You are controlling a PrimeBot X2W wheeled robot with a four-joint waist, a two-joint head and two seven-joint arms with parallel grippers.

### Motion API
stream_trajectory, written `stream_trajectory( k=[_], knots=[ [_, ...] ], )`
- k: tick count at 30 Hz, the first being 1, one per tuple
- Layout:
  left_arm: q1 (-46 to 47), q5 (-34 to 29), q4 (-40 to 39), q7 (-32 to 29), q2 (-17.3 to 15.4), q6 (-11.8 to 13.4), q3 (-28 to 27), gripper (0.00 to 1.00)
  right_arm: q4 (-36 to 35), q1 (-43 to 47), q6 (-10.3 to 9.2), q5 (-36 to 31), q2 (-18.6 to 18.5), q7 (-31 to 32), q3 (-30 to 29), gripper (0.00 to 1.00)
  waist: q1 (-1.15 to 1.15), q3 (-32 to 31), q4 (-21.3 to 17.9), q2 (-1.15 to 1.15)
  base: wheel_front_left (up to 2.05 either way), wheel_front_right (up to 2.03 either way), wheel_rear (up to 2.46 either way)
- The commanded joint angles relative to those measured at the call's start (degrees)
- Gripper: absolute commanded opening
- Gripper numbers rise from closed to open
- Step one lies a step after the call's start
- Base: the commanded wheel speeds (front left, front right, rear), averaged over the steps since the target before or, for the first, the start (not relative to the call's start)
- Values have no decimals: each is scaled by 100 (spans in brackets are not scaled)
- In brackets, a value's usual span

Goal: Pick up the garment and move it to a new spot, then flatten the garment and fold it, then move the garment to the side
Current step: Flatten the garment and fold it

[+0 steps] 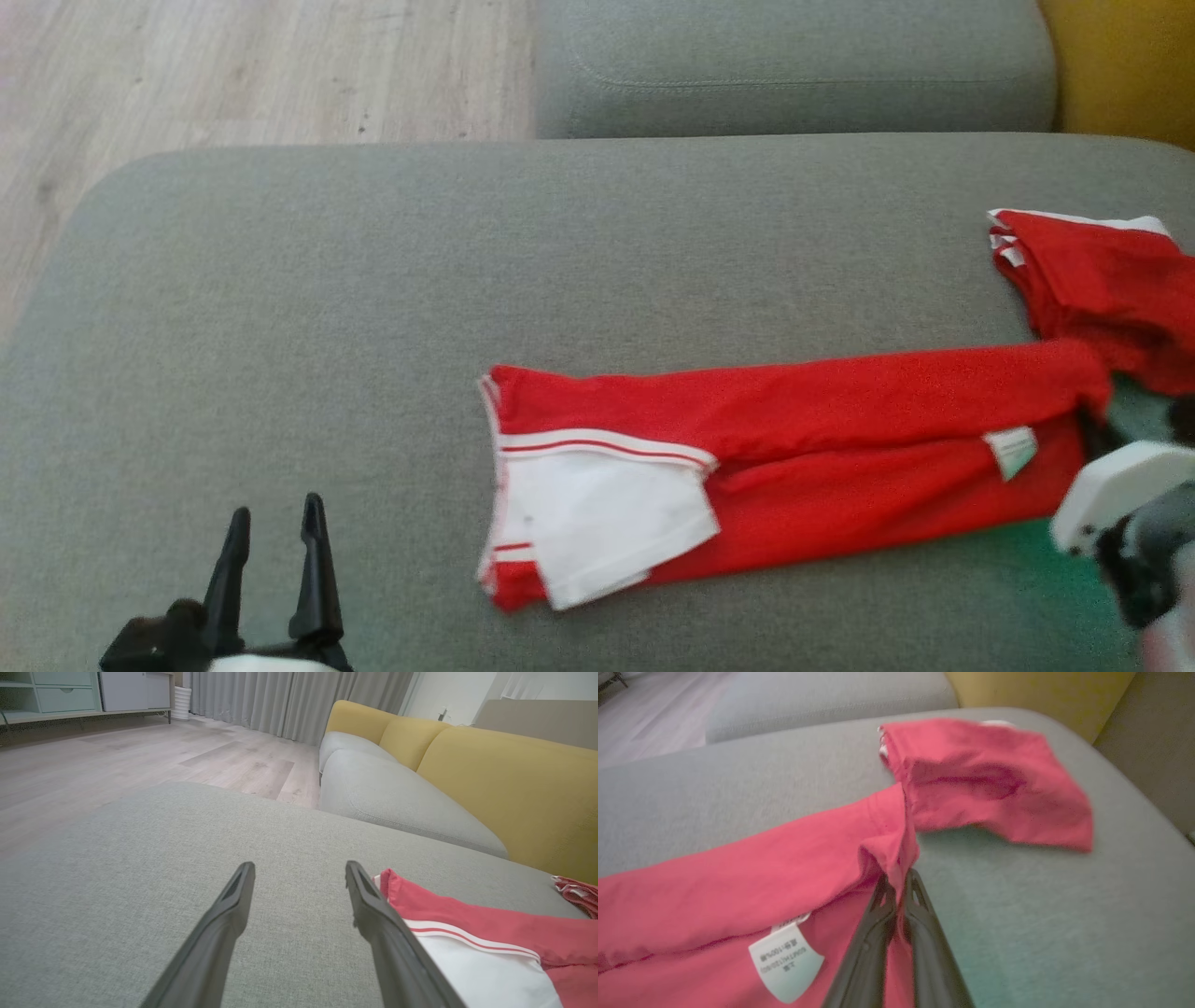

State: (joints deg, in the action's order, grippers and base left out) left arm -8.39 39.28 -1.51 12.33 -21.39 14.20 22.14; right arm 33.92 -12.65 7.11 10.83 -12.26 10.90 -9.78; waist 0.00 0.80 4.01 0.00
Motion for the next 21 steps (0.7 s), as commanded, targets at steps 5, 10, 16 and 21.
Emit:
stream_trajectory(
  k=[5,10,16,21],
  knots=[
    [149,-31,-206,7,-92,78,-158,100,-879,20,37,213,-323,41,13,0,0,-46,-148,0,0,0,0],
    [175,-34,-184,8,-90,72,-134,100,-1691,213,37,436,-134,291,214,0,0,-35,-224,0,0,0,0],
    [258,-55,-173,-15,-71,60,-75,100,-2554,373,37,627,211,634,701,0,0,-34,-175,0,0,0,0],
    [310,-47,-150,-3,-54,46,-66,100,-3227,526,37,889,441,845,1211,0,0,-27,-20,0,0,0,0]
  ],
)
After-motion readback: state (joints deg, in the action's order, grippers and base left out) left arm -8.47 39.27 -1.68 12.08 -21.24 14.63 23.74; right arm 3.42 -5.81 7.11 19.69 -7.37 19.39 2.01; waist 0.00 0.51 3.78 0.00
